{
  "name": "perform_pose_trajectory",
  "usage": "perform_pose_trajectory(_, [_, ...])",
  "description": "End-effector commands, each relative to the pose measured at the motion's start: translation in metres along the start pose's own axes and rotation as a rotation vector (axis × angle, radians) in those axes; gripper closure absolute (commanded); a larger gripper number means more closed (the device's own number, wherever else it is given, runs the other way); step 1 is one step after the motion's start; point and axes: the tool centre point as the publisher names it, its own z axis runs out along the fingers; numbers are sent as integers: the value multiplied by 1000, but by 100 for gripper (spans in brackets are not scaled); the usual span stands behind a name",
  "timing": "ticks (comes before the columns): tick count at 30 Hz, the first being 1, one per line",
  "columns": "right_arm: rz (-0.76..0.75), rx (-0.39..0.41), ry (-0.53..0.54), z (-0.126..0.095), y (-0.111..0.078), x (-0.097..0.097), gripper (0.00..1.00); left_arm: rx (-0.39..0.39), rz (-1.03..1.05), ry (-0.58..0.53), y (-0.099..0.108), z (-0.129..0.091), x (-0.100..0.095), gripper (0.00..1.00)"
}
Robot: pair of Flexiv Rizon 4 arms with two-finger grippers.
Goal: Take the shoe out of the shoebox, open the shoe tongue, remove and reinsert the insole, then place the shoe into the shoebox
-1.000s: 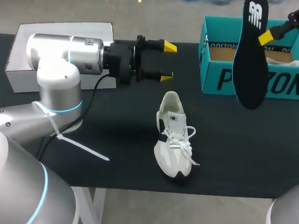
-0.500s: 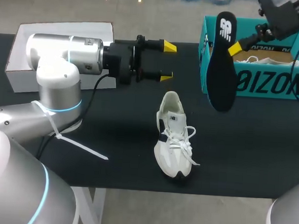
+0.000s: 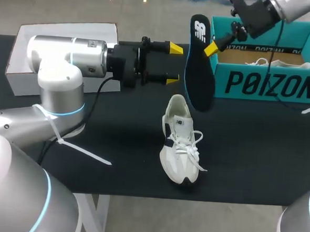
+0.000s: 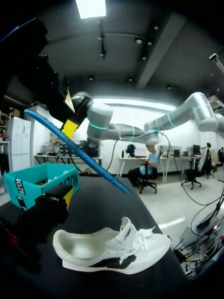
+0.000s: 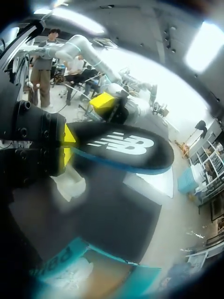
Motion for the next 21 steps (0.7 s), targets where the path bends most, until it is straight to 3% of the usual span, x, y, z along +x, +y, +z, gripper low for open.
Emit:
perform_pose_trajectory(1, [1, 75, 23, 12, 16, -1, 100, -2, 2, -1, 0, 1, 1, 0])
perform_pose_trajectory(21, [11, 128, 50, 27, 17, 11, 100, -37, 62, 85, 12, 17, -2, 0])
